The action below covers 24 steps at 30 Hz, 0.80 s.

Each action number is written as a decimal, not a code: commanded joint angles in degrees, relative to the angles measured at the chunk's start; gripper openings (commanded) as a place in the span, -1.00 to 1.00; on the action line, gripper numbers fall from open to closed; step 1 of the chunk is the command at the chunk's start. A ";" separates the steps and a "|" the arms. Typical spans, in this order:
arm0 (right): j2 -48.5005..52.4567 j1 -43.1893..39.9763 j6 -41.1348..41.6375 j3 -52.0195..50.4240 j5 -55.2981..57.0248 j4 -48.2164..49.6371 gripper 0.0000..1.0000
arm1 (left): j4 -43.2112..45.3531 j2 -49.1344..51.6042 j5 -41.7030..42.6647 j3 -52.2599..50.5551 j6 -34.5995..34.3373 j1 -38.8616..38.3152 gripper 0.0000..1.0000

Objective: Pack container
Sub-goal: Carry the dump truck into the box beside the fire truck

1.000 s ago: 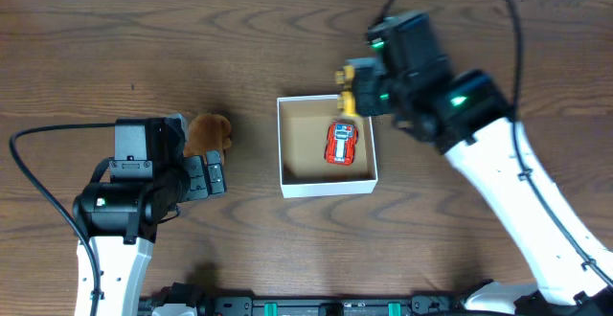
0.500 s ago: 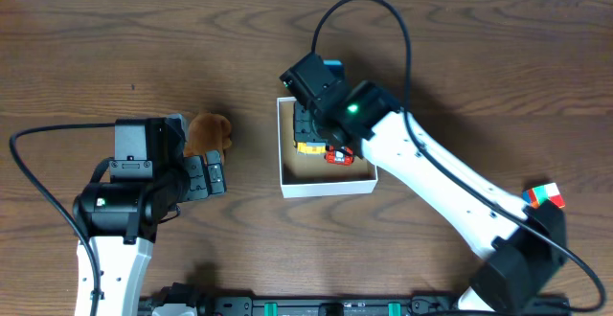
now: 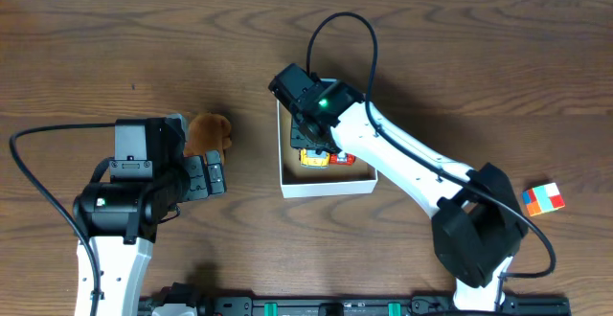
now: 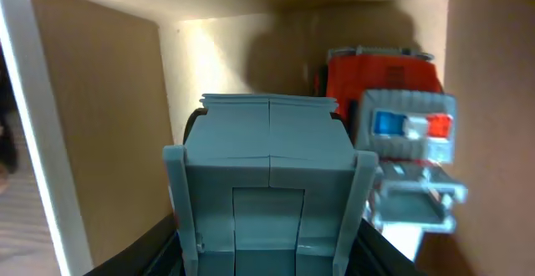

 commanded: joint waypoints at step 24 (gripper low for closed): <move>0.37 -3.37 -9.90 0.22 1.07 5.55 0.47 | -0.17 0.11 0.59 0.94 -0.13 -0.04 0.96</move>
